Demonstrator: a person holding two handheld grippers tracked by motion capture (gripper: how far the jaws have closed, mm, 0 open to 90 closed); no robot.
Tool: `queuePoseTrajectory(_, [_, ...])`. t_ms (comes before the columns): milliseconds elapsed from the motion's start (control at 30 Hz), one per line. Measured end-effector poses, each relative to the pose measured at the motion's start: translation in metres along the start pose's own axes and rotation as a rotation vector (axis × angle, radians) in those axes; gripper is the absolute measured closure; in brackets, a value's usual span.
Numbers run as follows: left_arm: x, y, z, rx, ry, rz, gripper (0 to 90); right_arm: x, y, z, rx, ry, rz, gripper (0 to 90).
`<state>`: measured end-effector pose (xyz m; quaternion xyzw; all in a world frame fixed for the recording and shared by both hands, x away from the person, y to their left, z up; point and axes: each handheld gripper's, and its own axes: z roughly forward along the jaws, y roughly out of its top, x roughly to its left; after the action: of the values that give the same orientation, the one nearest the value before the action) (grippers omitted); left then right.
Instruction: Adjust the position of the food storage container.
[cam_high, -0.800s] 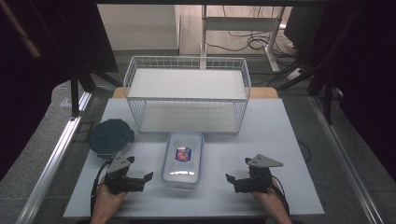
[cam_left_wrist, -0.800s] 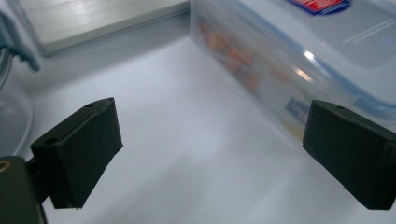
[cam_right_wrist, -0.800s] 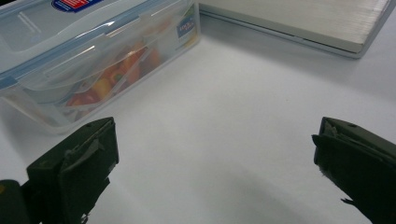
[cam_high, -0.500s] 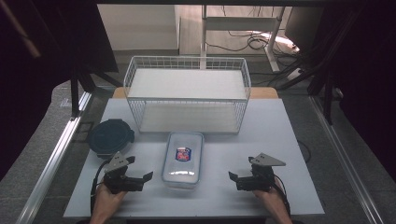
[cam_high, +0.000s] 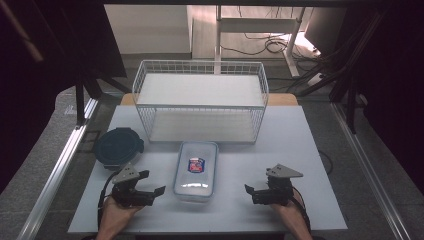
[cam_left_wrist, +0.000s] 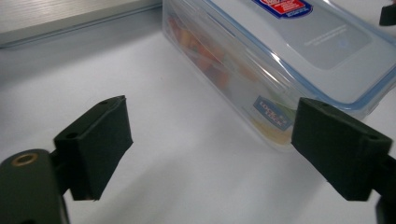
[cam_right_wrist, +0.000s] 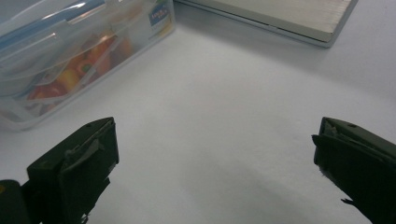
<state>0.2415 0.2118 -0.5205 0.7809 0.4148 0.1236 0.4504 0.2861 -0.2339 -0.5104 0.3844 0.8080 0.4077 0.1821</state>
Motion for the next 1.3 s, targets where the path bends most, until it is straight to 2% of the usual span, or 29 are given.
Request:
queuePoseTrajectory(67, [-0.001, 0.001, 0.001, 0.004, 0.0, 0.004, 23.0, 0.0, 0.0, 0.001, 0.009, -0.009, -0.003, 0.0])
queuePoseTrajectory(100, [-0.002, 0.001, 0.002, 0.012, -0.002, 0.009, 23.0, 0.0, -0.001, 0.001, 0.018, -0.015, -0.002, 0.0])
queuePoseTrajectory(133, [-0.004, 0.002, 0.003, 0.02, -0.01, 0.014, 32.6, 0.0, -0.002, 0.003, 0.035, -0.022, -0.001, 0.0])
queuePoseTrajectory(200, [-0.006, 0.004, 0.006, 0.033, -0.037, 0.018, 44.7, 0.0, -0.002, 0.004, 0.041, -0.022, 0.002, 0.0])
queuePoseTrajectory(267, [-0.01, 0.007, 0.012, 0.068, -0.045, 0.035, 57.3, 0.001, -0.001, 0.004, 0.039, -0.02, 0.0, 0.0])
queuePoseTrajectory(300, [-0.01, 0.007, 0.012, 0.068, -0.045, 0.035, 63.1, 0.001, -0.001, 0.004, 0.039, -0.02, 0.0, 0.0])
queuePoseTrajectory(333, [-0.011, 0.008, 0.014, 0.075, -0.046, 0.041, 68.8, 0.002, -0.001, 0.004, 0.039, -0.013, -0.001, 0.0])
queuePoseTrajectory(367, [-0.012, 0.009, 0.016, 0.078, -0.05, 0.042, 68.8, 0.002, -0.001, 0.004, 0.039, -0.013, -0.001, 0.0])
queuePoseTrajectory(400, [-0.013, 0.012, 0.021, 0.083, -0.087, 0.038, 79.3, 0.004, 0.0, 0.004, 0.046, -0.007, 0.0, 0.0])
queuePoseTrajectory(467, [-0.013, 0.013, 0.024, 0.092, -0.091, 0.036, 87.1, 0.005, 0.0, 0.004, 0.048, -0.001, 0.0, 0.0])
queuePoseTrajectory(567, [-0.016, 0.013, 0.032, 0.126, -0.098, 0.036, 89.7, 0.008, 0.001, 0.004, 0.046, 0.006, -0.008, 0.0])
queuePoseTrajectory(600, [-0.016, 0.014, 0.034, 0.119, -0.12, 0.021, 89.9, 0.01, 0.003, 0.003, 0.042, 0.011, -0.017, 0.0])
queuePoseTrajectory(633, [-0.016, 0.014, 0.034, 0.119, -0.12, 0.021, 89.8, 0.01, 0.003, 0.003, 0.042, 0.011, -0.017, 0.0])
queuePoseTrajectory(667, [-0.02, 0.015, 0.036, 0.118, -0.17, 0.017, 89.8, 0.013, 0.005, 0.002, 0.037, 0.02, -0.03, 0.0])
queuePoseTrajectory(700, [-0.02, 0.015, 0.036, 0.118, -0.17, 0.017, 89.9, 0.013, 0.005, 0.002, 0.037, 0.02, -0.03, 0.0])
queuePoseTrajectory(800, [-0.035, 0.018, 0.044, 0.13, -0.213, 0.049, 89.8, 0.013, 0.007, -0.002, 0.029, 0.025, -0.026, 0.0])
queuePoseTrajectory(833, [-0.035, 0.018, 0.044, 0.13, -0.213, 0.049, 89.9, 0.012, 0.008, -0.002, 0.028, 0.023, -0.021, 0.0])
queuePoseTrajectory(867, [-0.044, 0.021, 0.051, 0.136, -0.241, 0.062, 89.8, 0.011, 0.008, -0.003, 0.027, 0.023, -0.015, 0.0])
queuePoseTrajectory(900, [-0.044, 0.021, 0.051, 0.136, -0.241, 0.062, 89.9, 0.011, 0.008, -0.003, 0.027, 0.023, -0.015, 0.0])
queuePoseTrajectory(933, [-0.052, 0.023, 0.058, 0.138, -0.272, 0.071, 89.9, 0.009, 0.008, -0.005, 0.024, 0.025, 0.002, 0.0])
queuePoseTrajectory(967, [-0.052, 0.023, 0.058, 0.138, -0.272, 0.071, 89.9, 0.009, 0.008, -0.005, 0.024, 0.025, 0.002, 0.0])
queuePoseTrajectory(1033, [-0.062, 0.027, 0.067, 0.138, -0.307, 0.075, 89.8, 0.007, 0.009, -0.007, 0.019, 0.029, 0.014, 0.0])
queuePoseTrajectory(1067, [-0.07, 0.03, 0.074, 0.145, -0.329, 0.089, 89.8, 0.005, 0.01, -0.009, 0.009, 0.03, 0.022, 0.0])
queuePoseTrajectory(1100, [-0.07, 0.03, 0.074, 0.145, -0.329, 0.089, 89.8, 0.005, 0.01, -0.009, 0.009, 0.03, 0.022, 0.0])
queuePoseTrajectory(1133, [-0.071, 0.031, 0.077, 0.149, -0.379, 0.071, 89.8, 0.003, 0.011, -0.011, -0.006, 0.01, 0.03, 0.0])
queuePoseTrajectory(1167, [-0.07, 0.032, 0.078, 0.153, -0.396, 0.049, 89.8, 0.0, 0.011, -0.014, -0.008, 0.027, 0.041, 0.0])
queuePoseTrajectory(1200, [-0.067, 0.033, 0.076, 0.15, -0.386, 0.035, 89.8, -0.002, 0.011, -0.015, -0.005, 0.028, 0.049, 0.0])
queuePoseTrajectory(1233, [-0.062, 0.034, 0.074, 0.148, -0.353, 0.029, 89.8, -0.002, 0.011, -0.017, -0.001, 0.024, 0.058, 2.0])
queuePoseTrajectory(1300, [-0.047, 0.036, 0.067, 0.139, -0.246, 0.023, 89.8, -0.001, 0.012, -0.018, 0.005, 0.028, 0.059, 3.8])
